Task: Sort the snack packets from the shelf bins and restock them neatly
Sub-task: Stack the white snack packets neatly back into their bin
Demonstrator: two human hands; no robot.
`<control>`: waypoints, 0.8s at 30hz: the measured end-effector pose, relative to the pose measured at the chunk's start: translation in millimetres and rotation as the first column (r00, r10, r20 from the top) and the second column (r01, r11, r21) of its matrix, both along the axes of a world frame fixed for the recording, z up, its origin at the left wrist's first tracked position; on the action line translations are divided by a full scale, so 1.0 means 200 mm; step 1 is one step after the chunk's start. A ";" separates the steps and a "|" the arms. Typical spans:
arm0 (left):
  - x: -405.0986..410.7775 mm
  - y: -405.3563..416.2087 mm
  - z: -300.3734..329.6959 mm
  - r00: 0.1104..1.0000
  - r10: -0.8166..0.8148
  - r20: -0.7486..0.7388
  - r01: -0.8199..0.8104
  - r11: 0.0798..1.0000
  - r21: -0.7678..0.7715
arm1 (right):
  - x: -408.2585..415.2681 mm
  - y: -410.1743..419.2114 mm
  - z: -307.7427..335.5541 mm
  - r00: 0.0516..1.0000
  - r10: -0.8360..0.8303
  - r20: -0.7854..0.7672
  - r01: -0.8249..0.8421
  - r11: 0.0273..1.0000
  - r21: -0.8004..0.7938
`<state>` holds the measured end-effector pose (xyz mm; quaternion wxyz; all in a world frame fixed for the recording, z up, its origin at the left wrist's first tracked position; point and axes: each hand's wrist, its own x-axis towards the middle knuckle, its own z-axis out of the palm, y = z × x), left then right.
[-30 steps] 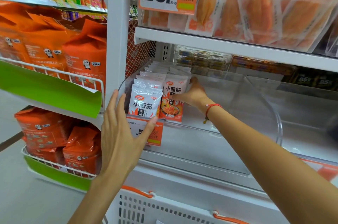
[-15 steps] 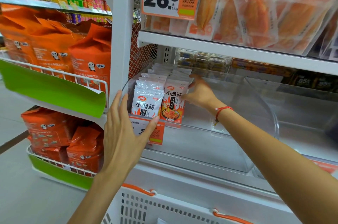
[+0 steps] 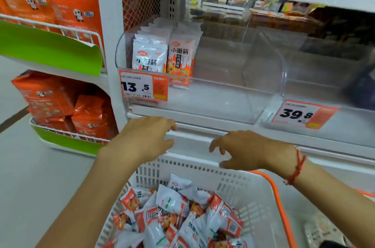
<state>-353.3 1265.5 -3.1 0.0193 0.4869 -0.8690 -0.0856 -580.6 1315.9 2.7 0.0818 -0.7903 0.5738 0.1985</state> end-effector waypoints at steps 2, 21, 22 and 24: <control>-0.04 0.02 -0.21 0.996 0.003 0.092 -0.014 0.993 0.121 | -0.04 0.04 -0.24 0.997 -0.059 -0.054 0.066 0.988 0.137; 0.07 0.44 -1.36 0.993 0.106 -0.059 -0.098 0.986 0.133 | -0.10 0.29 -1.28 0.834 -0.355 0.422 0.355 0.931 0.084; 0.03 0.41 -1.30 0.976 0.162 -0.147 -0.119 0.956 0.268 | -0.11 0.26 -1.18 0.681 -0.474 0.558 0.382 0.880 0.281; -0.07 0.33 -1.14 0.851 0.397 -0.344 -0.051 0.714 0.698 | -0.10 0.23 -0.99 0.359 -0.695 0.623 0.261 0.715 0.648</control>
